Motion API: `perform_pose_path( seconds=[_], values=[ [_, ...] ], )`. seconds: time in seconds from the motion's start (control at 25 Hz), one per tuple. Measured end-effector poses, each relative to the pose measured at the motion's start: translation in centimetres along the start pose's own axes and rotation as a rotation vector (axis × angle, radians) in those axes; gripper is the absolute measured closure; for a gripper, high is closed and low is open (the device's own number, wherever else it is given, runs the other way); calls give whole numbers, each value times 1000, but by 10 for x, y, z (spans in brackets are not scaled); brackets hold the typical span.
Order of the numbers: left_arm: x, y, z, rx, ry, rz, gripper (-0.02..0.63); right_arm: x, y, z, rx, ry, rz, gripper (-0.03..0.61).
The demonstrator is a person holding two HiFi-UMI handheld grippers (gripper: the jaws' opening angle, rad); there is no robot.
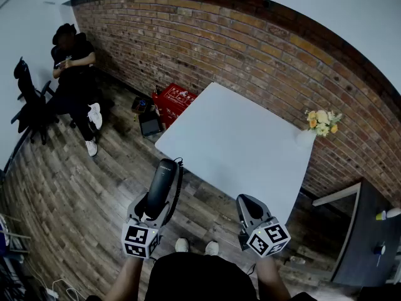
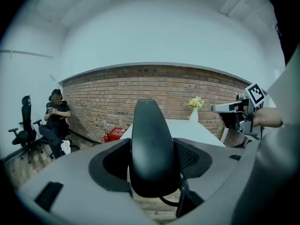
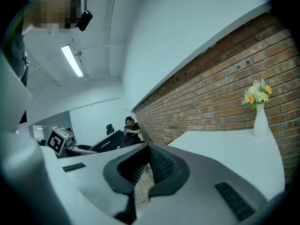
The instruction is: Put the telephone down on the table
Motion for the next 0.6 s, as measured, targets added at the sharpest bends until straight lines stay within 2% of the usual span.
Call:
perform_pose_path(
  seconds=[0.16, 0.6],
  values=[
    [-2, -3, -1, -5, 17, -27, 334, -11, -4, -5, -5, 1, -10, 557],
    [-22, 3, -2, 9, -4, -75, 334, -28, 5, -7, 19, -7, -43, 557]
  ],
)
Point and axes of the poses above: the fingertips, and each gripper's own axes: y forward along the fingers, x to its right, z out of its top, the point moved 8 cm from there along -y, backward along the fingers, and after that the axes turned 14 degrees about x, right-handed, at the moved point
